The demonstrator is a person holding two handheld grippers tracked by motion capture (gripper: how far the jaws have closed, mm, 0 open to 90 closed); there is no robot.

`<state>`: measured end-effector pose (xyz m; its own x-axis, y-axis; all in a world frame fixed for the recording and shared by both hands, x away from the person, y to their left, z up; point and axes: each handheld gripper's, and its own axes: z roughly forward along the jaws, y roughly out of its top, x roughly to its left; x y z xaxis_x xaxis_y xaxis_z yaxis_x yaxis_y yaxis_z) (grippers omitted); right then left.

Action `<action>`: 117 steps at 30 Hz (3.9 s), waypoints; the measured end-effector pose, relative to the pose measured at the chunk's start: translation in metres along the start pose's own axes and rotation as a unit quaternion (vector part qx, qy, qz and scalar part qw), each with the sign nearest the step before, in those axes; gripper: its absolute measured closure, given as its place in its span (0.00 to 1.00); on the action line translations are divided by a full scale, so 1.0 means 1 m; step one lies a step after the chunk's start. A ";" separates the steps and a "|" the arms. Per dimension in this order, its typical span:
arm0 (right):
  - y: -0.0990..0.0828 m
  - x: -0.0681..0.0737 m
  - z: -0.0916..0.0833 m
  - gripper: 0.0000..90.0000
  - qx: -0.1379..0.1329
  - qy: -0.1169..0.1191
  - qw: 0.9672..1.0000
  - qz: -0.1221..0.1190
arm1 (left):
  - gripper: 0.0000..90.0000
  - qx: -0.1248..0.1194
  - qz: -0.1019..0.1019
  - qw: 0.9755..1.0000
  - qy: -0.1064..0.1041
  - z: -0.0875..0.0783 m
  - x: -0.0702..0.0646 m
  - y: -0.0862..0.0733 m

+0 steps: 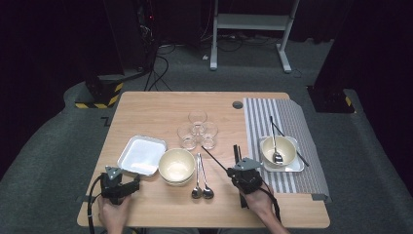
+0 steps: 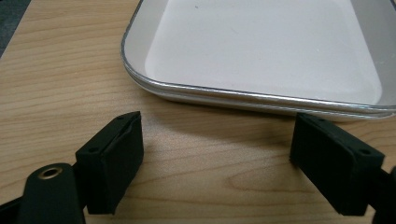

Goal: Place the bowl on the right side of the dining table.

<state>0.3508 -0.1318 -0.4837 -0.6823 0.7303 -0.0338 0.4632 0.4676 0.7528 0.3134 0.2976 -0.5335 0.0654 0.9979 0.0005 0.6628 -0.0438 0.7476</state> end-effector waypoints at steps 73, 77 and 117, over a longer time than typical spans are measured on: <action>-0.026 -0.089 -0.078 0.96 -0.039 -0.082 0.995 0.028 | 0.19 0.000 0.000 1.000 0.001 0.000 0.000 0.000; -0.029 -0.092 -0.080 0.96 -0.036 -0.084 0.995 0.033 | 0.19 0.000 0.000 1.000 0.001 0.000 0.000 0.000; -0.044 -0.116 -0.107 0.96 -0.055 -0.125 0.988 0.071 | 0.19 0.000 0.000 1.000 0.001 0.000 0.000 0.000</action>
<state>0.3487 -0.2903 -0.4425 -0.4473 0.8912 -0.0749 0.4700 0.3055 0.8281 0.3135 0.2975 -0.5335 0.0642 0.9979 0.0020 0.6627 -0.0441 0.7476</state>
